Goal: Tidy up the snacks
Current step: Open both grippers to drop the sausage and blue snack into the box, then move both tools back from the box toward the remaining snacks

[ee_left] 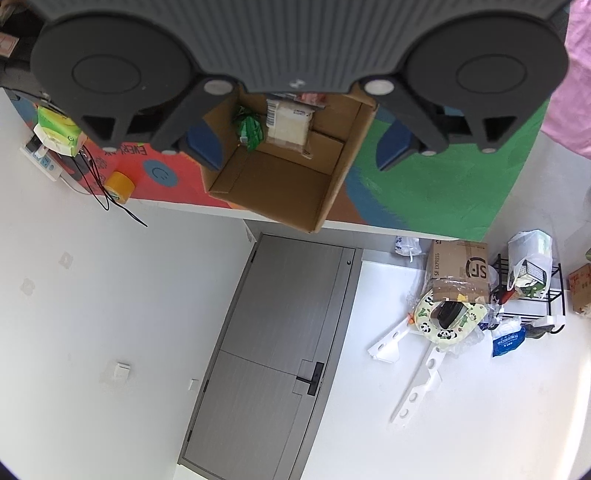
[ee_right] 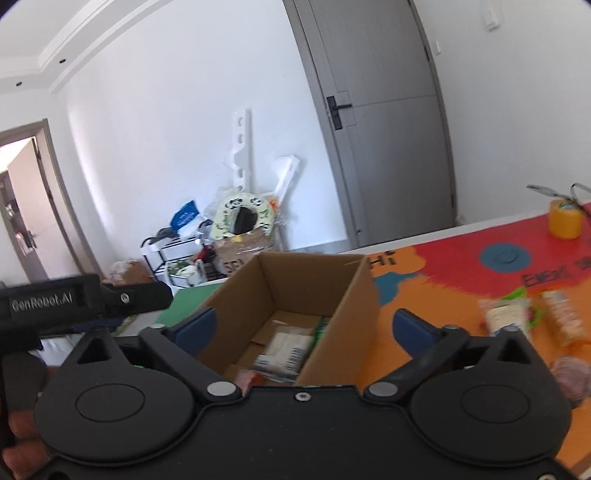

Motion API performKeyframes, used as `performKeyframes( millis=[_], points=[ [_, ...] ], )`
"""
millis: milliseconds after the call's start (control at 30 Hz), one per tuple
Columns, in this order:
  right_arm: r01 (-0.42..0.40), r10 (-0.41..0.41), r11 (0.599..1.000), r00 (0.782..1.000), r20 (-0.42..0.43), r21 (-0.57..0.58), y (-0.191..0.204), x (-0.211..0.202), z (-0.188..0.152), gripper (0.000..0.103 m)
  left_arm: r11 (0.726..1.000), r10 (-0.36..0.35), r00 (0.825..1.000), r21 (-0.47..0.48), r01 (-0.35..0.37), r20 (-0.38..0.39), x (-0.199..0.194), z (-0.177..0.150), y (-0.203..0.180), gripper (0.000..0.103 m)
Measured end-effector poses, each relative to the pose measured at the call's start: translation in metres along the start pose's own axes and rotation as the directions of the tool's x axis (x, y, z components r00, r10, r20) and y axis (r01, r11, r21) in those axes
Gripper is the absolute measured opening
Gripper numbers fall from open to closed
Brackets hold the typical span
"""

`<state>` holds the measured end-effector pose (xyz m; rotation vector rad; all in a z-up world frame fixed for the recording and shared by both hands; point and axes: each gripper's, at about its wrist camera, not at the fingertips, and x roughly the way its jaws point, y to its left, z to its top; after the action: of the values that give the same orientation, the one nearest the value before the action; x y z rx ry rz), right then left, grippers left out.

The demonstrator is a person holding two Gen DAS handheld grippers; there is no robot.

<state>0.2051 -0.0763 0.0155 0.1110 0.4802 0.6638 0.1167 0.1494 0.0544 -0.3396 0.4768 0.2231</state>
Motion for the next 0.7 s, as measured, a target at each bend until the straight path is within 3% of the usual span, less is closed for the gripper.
performKeyframes(
  millis=[367, 700],
  points=[
    [0.098, -0.098, 0.995, 0.995, 0.001, 0.011, -0.027, -0.028, -0.008, 0.103, 1.000, -0.029, 1.000, 0.000, 0.029, -0.007, -0.009, -0.010, -0.016, 0.094],
    [0.182, -0.182, 0.983, 0.983, 0.035, 0.005, -0.041, -0.056, -0.009, 0.103, 0.995, -0.069, 0.997, 0.068, 0.070, -0.016, -0.020, -0.019, -0.050, 0.094]
  ],
)
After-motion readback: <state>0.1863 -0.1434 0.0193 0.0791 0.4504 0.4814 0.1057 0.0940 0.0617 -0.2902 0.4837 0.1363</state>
